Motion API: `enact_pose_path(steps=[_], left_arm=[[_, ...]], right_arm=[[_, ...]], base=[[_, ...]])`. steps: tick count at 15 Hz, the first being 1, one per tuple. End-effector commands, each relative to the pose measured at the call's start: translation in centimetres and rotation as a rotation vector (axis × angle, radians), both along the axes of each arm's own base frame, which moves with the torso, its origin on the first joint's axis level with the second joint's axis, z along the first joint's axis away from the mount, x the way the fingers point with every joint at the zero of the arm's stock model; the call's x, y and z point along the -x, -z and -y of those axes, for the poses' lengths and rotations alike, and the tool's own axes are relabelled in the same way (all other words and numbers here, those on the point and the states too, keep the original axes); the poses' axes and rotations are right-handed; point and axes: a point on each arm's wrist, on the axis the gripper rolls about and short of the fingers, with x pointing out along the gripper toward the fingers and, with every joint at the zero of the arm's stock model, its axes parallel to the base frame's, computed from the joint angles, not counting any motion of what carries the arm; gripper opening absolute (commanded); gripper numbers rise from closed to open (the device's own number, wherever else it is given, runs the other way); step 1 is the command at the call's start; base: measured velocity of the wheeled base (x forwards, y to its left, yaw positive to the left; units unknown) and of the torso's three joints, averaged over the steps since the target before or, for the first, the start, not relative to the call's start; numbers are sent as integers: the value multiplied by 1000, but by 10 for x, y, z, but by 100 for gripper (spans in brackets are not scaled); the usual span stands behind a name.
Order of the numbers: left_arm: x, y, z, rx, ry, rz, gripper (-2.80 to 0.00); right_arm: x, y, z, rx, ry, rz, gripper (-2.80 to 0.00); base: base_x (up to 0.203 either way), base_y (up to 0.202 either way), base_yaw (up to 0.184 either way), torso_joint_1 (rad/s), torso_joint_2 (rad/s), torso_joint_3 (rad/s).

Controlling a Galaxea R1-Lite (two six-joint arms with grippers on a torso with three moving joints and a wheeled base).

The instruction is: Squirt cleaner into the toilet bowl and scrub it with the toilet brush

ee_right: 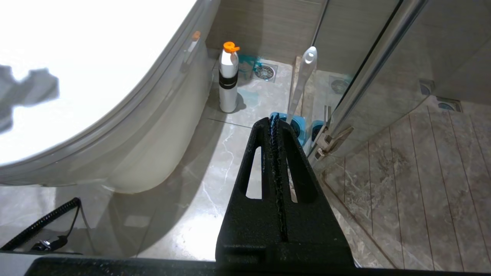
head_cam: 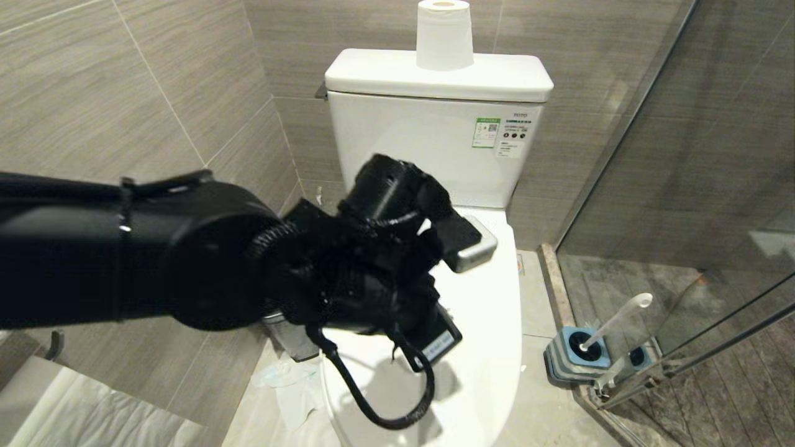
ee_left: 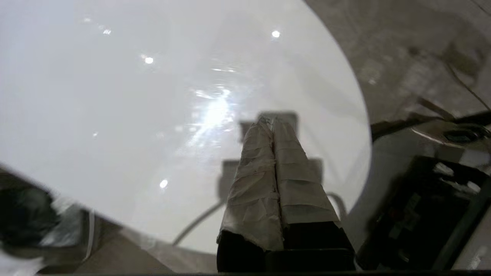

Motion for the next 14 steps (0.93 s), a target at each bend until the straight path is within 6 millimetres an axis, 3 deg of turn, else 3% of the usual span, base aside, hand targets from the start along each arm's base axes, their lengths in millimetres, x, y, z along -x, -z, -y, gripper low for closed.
enact_pose_path(steps=[1,6,10,14], left_arm=[[-3,-47,-32,77,-101,95,-280],[-3,-102,-97,157,-343,149,-280],[10,-131,-136,263,-503,146,-280],[31,-177,-172,359,-597,262,-280]], right_arm=[[0,0,0,0,-1,0,-280],[0,0,0,0,-1,0,-280],[0,0,0,0,-1,0,-280],[0,0,0,0,-1,-1,-280]], base=[[0,0,0,0,0,0],[0,0,0,0,0,0],[0,0,0,0,0,0],[0,0,0,0,0,0]])
